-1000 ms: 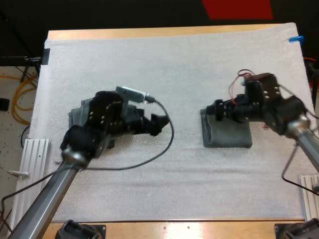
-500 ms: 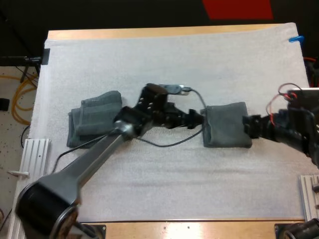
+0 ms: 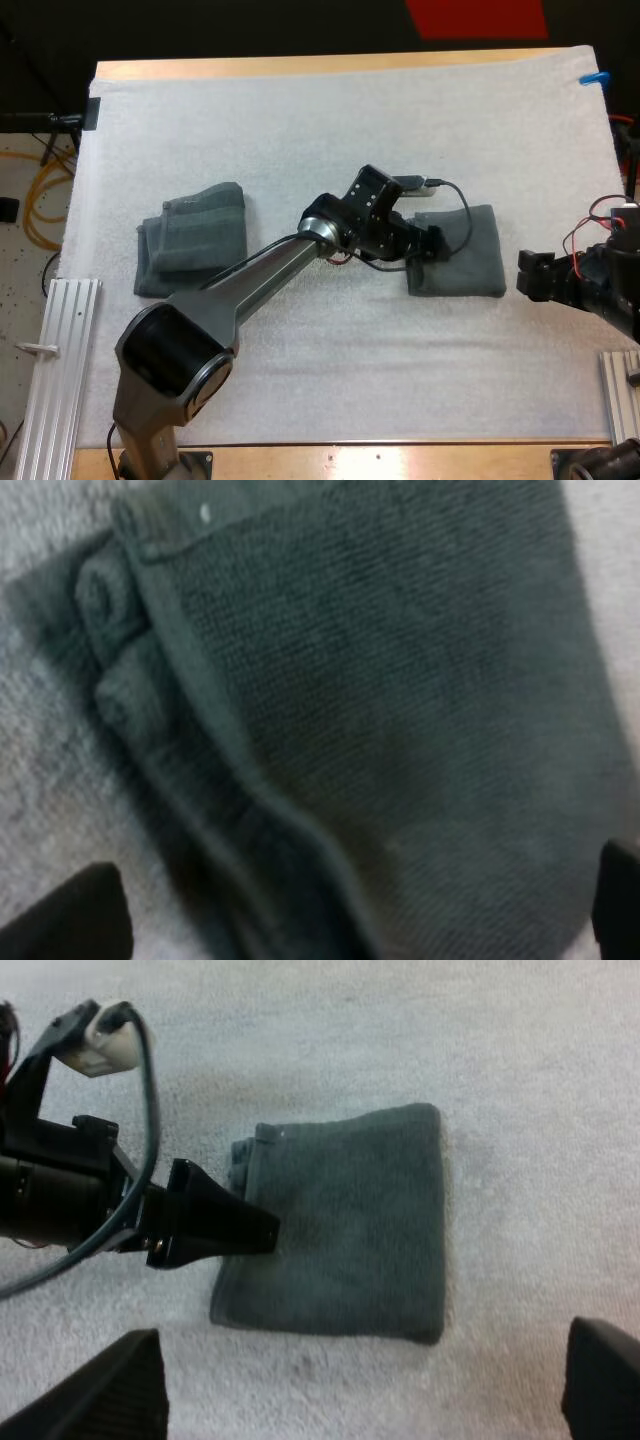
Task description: Pick towel from pile fold and stack
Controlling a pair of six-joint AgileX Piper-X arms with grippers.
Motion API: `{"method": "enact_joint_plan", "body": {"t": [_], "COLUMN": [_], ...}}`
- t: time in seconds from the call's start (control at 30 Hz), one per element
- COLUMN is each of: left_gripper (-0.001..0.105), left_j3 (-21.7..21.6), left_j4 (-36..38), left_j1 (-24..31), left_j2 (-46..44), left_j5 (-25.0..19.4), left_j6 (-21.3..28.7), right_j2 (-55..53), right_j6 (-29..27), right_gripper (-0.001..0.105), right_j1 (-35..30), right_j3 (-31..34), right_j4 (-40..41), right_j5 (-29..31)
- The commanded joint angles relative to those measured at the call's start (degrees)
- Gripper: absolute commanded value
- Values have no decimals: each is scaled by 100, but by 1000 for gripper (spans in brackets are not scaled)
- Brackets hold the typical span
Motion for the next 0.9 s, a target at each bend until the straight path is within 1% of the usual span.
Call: {"method": "enact_joint_plan", "body": {"t": [0.0, 0.07, 0.13, 0.33, 0.47, 0.5, 0.57, 0.63, 0.7, 0.87], "left_gripper": [85, 78, 72, 72, 71, 69, 63, 50, 40, 26], "left_j3": [-98, -127, -128, -144, -202, -201, -201, -201, -201, -219], "left_j4": [234, 305, 315, 244, 78, -28, -104, -104, -104, -104], "left_j1": [-15, -15, -15, -15, -15, -15, -15, -15, -15, -15], "left_j2": [28, 110, 178, 427, 428, 428, 428, 430, 469, 479], "left_j5": [-148, -88, 141, 730, 756, 841, 906, 906, 932, 951], "left_j6": [-127, -129, -189, -382, -404, -435, -525, -550, -551, -551], "right_j2": [-25, -25, -25, -25, -25, -25, -25, -25, -25, -25], "right_j6": [8, 8, 8, 8, 8, 8, 8, 8, 8, 8], "right_gripper": [76, 76, 76, 76, 76, 76, 76, 76, 76, 76], "right_j1": [-3, -3, -3, -3, -3, -3, -3, -3, -3, -3], "right_j3": [-32, -32, -32, -32, -32, -32, -32, -32, -32, -32], "right_j4": [77, 145, 163, 163, 163, 163, 163, 163, 163, 163], "right_j5": [5, 5, 5, 39, 39, 39, 39, 39, 47, 47]}}
